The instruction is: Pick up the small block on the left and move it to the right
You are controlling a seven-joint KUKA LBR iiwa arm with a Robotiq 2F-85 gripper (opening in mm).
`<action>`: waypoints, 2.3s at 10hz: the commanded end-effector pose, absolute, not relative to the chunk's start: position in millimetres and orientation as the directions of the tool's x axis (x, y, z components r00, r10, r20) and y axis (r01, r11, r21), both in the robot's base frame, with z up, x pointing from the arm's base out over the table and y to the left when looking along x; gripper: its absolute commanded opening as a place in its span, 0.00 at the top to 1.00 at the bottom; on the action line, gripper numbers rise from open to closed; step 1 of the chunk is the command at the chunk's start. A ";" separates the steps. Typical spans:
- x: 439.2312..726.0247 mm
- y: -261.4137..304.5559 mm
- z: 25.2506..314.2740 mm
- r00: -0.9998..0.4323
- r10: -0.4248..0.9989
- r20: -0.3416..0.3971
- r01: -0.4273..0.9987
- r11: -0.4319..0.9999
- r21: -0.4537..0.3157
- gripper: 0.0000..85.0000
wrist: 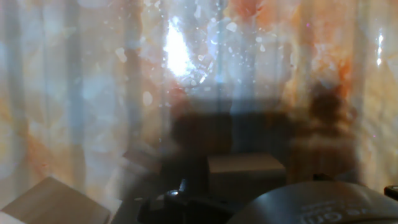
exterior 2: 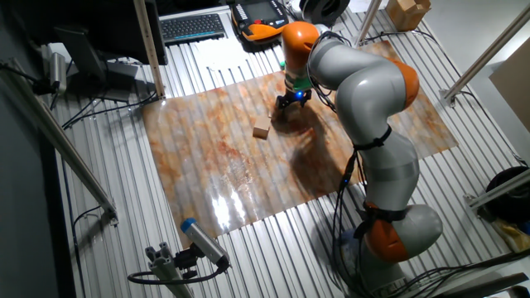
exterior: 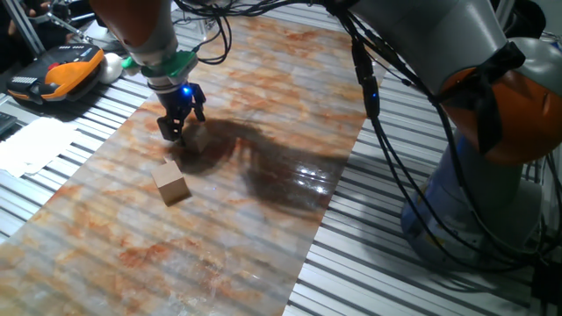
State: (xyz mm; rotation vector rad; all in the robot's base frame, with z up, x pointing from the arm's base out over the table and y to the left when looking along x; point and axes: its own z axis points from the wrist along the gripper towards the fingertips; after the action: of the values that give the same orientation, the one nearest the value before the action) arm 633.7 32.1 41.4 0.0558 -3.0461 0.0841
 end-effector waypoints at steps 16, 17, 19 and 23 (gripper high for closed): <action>629.9 58.3 141.9 -0.983 0.073 0.170 0.099 0.984 0.148 1.00; 626.8 63.0 140.7 -0.983 0.096 0.159 0.121 0.980 0.155 1.00; 619.6 68.6 142.6 -0.981 0.123 0.150 0.147 0.976 0.159 1.00; 605.9 73.3 153.5 -0.979 0.155 0.130 0.171 0.979 0.116 1.00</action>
State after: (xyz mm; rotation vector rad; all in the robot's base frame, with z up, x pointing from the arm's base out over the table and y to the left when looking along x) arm 605.9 73.5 153.7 -0.2460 -3.0038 -0.1897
